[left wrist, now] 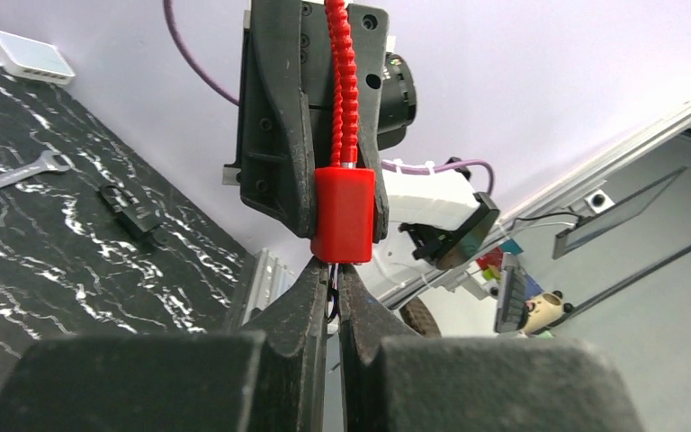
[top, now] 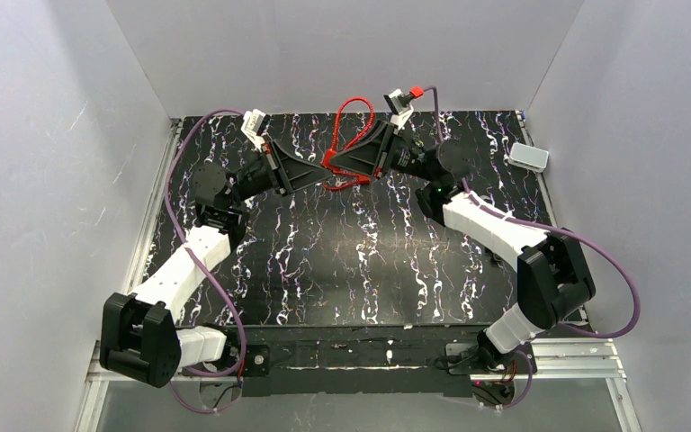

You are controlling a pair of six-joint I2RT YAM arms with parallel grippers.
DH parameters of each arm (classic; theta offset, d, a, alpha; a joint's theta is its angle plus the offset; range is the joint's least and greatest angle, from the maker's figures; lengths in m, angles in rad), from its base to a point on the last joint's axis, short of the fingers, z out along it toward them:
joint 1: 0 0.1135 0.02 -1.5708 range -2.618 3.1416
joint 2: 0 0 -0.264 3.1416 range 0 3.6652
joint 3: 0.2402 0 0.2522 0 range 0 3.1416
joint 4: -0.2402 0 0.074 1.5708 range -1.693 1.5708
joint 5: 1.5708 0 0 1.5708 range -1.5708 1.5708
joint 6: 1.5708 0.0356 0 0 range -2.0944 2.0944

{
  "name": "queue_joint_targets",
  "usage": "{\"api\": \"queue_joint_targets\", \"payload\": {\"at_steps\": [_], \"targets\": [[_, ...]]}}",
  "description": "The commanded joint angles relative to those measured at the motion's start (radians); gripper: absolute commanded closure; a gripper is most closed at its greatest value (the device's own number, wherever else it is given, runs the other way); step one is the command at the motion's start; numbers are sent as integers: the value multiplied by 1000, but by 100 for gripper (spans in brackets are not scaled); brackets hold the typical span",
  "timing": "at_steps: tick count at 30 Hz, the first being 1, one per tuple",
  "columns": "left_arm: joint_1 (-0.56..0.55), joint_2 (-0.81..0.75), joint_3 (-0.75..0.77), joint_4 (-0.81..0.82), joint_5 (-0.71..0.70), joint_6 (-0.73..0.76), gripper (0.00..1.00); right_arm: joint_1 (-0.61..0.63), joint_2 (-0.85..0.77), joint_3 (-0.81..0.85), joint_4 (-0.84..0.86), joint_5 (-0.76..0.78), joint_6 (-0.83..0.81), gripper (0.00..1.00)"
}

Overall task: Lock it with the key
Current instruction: Lock the lock.

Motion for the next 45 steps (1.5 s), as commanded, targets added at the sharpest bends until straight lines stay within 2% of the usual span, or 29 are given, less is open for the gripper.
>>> {"api": "queue_joint_targets", "payload": {"at_steps": [1,9,11,12,14,16,19,22,24,28,31,32,35,40,42,45], "targets": [[-1,-16,41,-172,-7,163,100,5,-5,56,-62,62,-59,99],[-6,2,154,-587,-32,455,100,2,33,186,-465,190,-293,99],[-24,-12,211,-743,-55,574,100,-1,39,218,-534,217,-337,99],[-33,-25,242,-886,-98,680,100,-5,41,224,-554,227,-348,99],[-51,-49,298,-1079,-187,815,100,-15,42,212,-512,218,-317,99],[-44,-80,256,-1036,-123,772,100,-28,43,159,-378,195,-231,99],[-13,-80,149,-647,62,429,100,-48,64,96,-98,154,-50,99],[-14,-28,84,-237,124,55,100,-50,92,69,132,129,114,99],[-14,-16,47,-147,111,-45,100,-50,99,59,224,131,184,99],[-18,-23,-5,-103,103,-81,100,-50,78,54,217,148,191,99],[-21,-46,-19,-125,95,-14,100,-50,24,60,48,176,52,99],[-28,-64,-9,-184,89,84,100,-50,13,67,-27,187,6,99],[-69,-144,73,-644,-18,472,100,-65,13,76,-127,230,-19,99],[-114,-131,217,-1146,-205,797,100,-74,26,85,-233,266,-47,99],[-114,-138,231,-1214,-231,837,100,-74,28,80,-228,265,-49,99],[-106,-149,164,-1008,-33,678,100,-75,31,68,-167,238,-34,99]]}}
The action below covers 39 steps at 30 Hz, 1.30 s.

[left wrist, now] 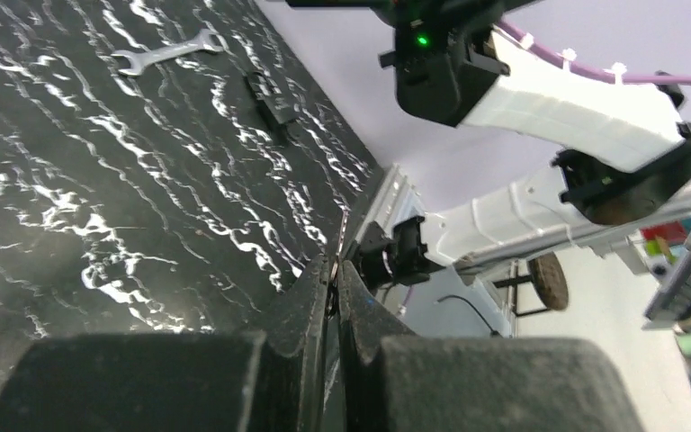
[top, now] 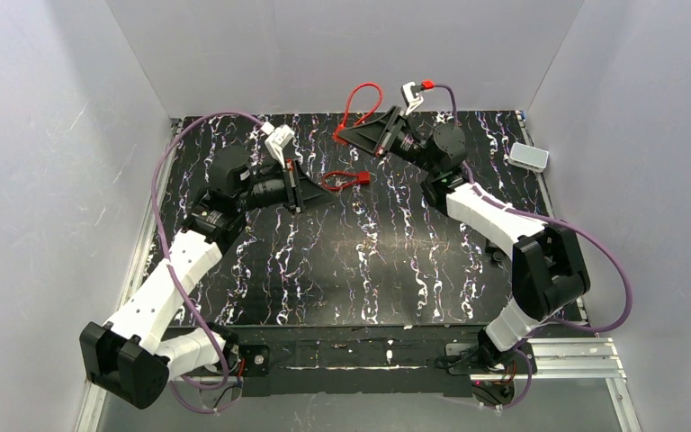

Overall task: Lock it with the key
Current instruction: Lock the lock, then place the lock at the center of the board.

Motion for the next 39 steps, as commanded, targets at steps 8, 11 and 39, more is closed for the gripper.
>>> {"api": "queue_joint_targets", "payload": {"at_steps": [8,11,39], "targets": [[23,-41,-89,179,258,-184,100,-7,-59,-10,66,-61,-109,99],[60,-51,-105,181,266,-200,100,-8,-89,-22,-21,-110,-217,99],[553,-82,-186,183,338,-257,100,215,298,400,-1467,744,-1849,96]]}}
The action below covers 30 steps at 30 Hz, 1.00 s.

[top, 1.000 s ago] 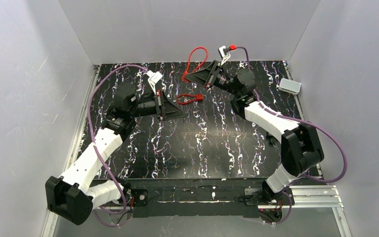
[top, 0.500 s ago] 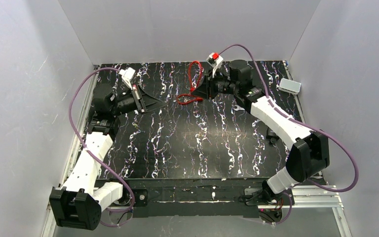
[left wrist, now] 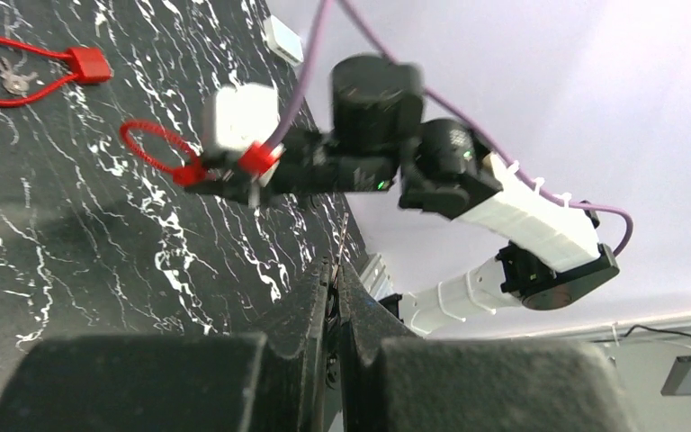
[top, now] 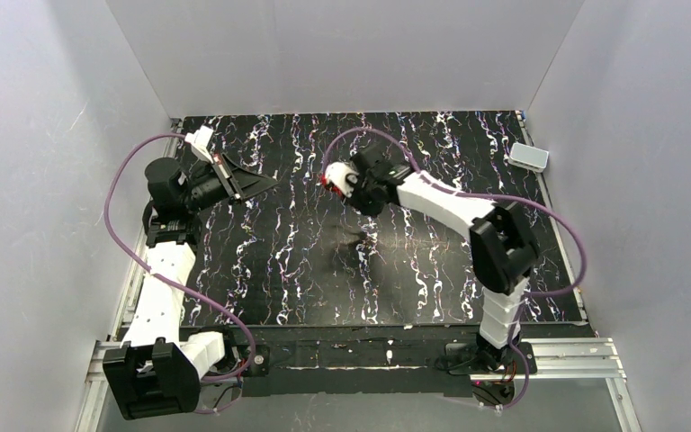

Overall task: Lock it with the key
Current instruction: Place the lock at the center of the board.

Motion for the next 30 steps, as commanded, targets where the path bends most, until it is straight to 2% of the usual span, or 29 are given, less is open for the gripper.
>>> {"api": "queue_joint_targets", "payload": {"at_steps": [1,8,18,24,26,28,30], "targets": [[50,-11,-10,17,44,4,100,46,82,101,-57,248,-124,96],[105,-29,-53,15,87,18,100,75,189,132,-24,402,-203,97],[133,-16,-65,15,110,30,100,127,220,120,47,444,-263,89],[134,-22,-64,15,118,25,100,140,266,149,27,459,-268,83],[134,-24,-62,15,123,20,100,140,277,155,24,463,-271,78],[133,-26,-57,15,128,18,100,141,280,167,8,439,-267,68],[135,-25,-53,15,127,16,100,142,259,182,-36,351,-251,48]]}}
